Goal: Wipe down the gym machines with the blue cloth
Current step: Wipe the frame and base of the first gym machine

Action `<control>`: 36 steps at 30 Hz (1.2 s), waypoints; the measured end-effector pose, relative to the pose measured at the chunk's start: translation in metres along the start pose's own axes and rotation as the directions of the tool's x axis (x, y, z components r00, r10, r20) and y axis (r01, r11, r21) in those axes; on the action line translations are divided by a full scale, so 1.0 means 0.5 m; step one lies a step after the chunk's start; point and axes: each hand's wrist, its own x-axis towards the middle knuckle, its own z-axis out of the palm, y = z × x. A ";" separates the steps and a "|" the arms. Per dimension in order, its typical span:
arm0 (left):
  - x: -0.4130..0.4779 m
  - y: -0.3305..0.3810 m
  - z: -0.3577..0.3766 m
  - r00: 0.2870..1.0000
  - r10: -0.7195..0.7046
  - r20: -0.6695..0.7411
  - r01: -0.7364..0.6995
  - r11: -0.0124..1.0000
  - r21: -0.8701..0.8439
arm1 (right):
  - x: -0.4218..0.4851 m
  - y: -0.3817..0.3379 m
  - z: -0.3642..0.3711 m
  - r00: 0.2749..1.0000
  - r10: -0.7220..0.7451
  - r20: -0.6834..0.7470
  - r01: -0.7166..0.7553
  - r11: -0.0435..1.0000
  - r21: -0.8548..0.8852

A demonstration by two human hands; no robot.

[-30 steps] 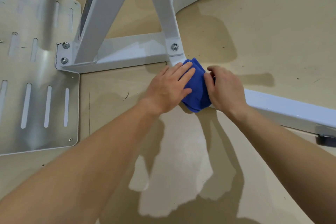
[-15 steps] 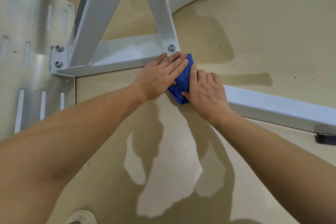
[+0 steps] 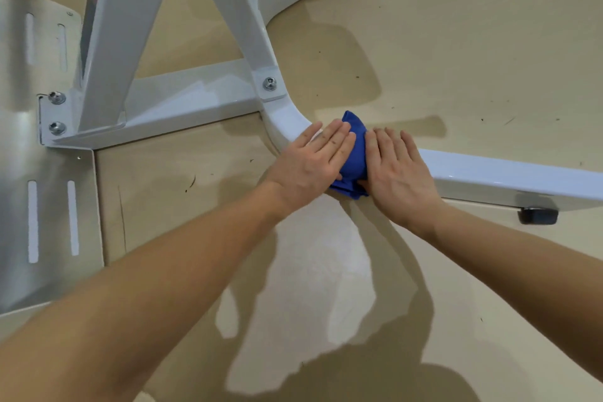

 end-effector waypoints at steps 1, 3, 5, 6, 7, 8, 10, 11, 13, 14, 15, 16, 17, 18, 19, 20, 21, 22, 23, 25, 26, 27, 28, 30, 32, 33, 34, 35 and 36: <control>-0.013 -0.030 0.002 1.000 0.014 0.019 -0.014 1.000 0.001 | 0.016 -0.021 -0.008 1.000 0.001 0.001 -0.001 1.000 0.006; -0.040 -0.093 0.010 0.999 -0.010 0.045 0.010 1.000 0.004 | 0.061 -0.072 -0.027 1.000 -0.026 0.001 0.026 0.999 0.036; -0.056 -0.144 0.012 0.993 -0.043 0.113 0.041 0.999 0.020 | 0.098 -0.121 -0.048 0.999 -0.041 -0.005 0.041 0.996 0.079; -0.056 -0.162 0.010 0.986 -0.052 0.157 0.048 0.998 0.032 | 0.111 -0.138 -0.054 0.999 -0.036 -0.011 0.037 0.995 0.093; -0.052 -0.171 0.006 0.979 -0.058 0.195 0.050 0.998 0.045 | 0.118 -0.147 -0.057 0.999 -0.029 -0.024 0.032 0.995 0.097; -0.046 -0.171 0.002 0.973 -0.055 0.226 0.043 0.997 0.058 | 0.118 -0.148 -0.057 0.999 -0.027 -0.035 0.030 0.995 0.095; -0.034 -0.149 -0.005 0.965 -0.043 0.259 0.027 0.998 0.063 | 0.100 -0.131 -0.050 0.998 -0.045 -0.039 0.049 0.995 0.091; -0.031 -0.130 -0.007 0.963 -0.045 0.264 0.031 0.998 0.055 | 0.088 -0.118 -0.042 0.998 -0.055 -0.042 0.059 0.995 0.081; -0.026 -0.084 -0.007 0.964 -0.059 0.260 0.049 0.998 0.042 | 0.062 -0.085 -0.024 0.996 -0.074 -0.053 0.076 0.996 0.047; -0.021 -0.059 -0.008 0.966 -0.067 0.251 0.060 0.998 0.036 | 0.050 -0.066 -0.016 0.995 -0.082 -0.057 0.084 0.996 0.034; -0.014 -0.034 -0.010 0.968 -0.077 0.237 0.073 0.997 0.028 | 0.040 -0.046 -0.008 0.994 -0.093 -0.058 0.095 0.995 0.028; -0.004 -0.009 -0.013 0.971 -0.089 0.221 0.086 0.996 0.023 | 0.030 -0.025 -0.002 0.993 -0.105 -0.052 0.106 0.994 0.028; 0.006 0.015 -0.016 0.973 -0.102 0.208 0.100 0.995 0.021 | 0.018 -0.005 0.001 0.993 -0.114 -0.043 0.115 0.993 0.026; 0.016 0.036 -0.017 0.974 -0.115 0.196 0.113 0.993 0.021 | 0.008 0.015 0.004 0.992 -0.118 -0.041 0.119 0.993 0.014; 0.027 0.055 -0.018 0.975 -0.128 0.182 0.126 0.992 0.023 | -0.003 0.033 0.007 0.992 -0.116 -0.046 0.116 0.993 -0.003; 0.038 0.073 -0.018 0.976 -0.139 0.169 0.137 0.990 0.024 | -0.013 0.049 0.010 0.993 -0.109 -0.047 0.109 0.994 -0.015; 0.049 0.090 -0.018 0.975 -0.149 0.164 0.147 0.989 0.021 | -0.022 0.064 0.012 0.994 -0.104 -0.040 0.104 0.994 -0.017; 0.060 0.106 -0.018 0.973 -0.157 0.166 0.157 0.988 0.017 | -0.031 0.079 0.015 0.994 -0.103 -0.030 0.103 0.995 -0.015; 0.071 0.120 -0.017 0.972 -0.163 0.172 0.163 0.987 0.012 | -0.039 0.094 0.018 0.994 -0.105 -0.023 0.105 0.994 -0.012; 0.090 0.146 -0.015 0.970 -0.158 0.183 0.161 0.987 -0.002 | -0.054 0.122 0.020 0.994 -0.109 -0.005 0.109 0.994 -0.009; 0.100 0.159 -0.016 0.970 -0.154 0.189 0.158 0.988 -0.004 | -0.062 0.135 0.022 0.994 -0.106 0.005 0.106 0.994 -0.014; 0.112 0.173 -0.018 0.969 -0.154 0.194 0.159 0.987 -0.008 | -0.071 0.150 0.024 0.995 -0.101 0.011 0.101 0.995 -0.024; 0.126 0.188 -0.020 0.968 -0.157 0.195 0.163 0.987 -0.014 | -0.082 0.167 0.028 0.995 -0.094 0.016 0.095 0.995 -0.034; 0.155 0.221 -0.024 0.969 -0.159 0.188 0.167 0.985 -0.030 | -0.103 0.205 0.036 0.997 -0.076 0.032 0.078 0.996 -0.043; 0.179 0.250 -0.025 0.966 -0.148 0.211 0.162 0.986 -0.049 | -0.119 0.239 0.043 0.996 -0.060 0.061 0.063 0.997 -0.052; 0.186 0.259 -0.027 0.963 -0.140 0.229 0.156 0.986 -0.052 | -0.126 0.248 0.045 0.996 -0.051 0.077 0.056 0.997 -0.058; 0.192 0.263 -0.028 0.962 -0.132 0.239 0.148 0.988 -0.050 | -0.131 0.253 0.046 0.995 -0.041 0.094 0.048 0.997 -0.066; 0.193 0.264 -0.031 0.963 -0.122 0.238 0.137 0.990 -0.046 | -0.134 0.255 0.046 0.993 -0.028 0.113 0.036 0.997 -0.070; 0.192 0.261 -0.034 0.966 -0.109 0.233 0.122 0.992 -0.042 | -0.136 0.255 0.046 0.992 -0.013 0.127 0.022 0.997 -0.070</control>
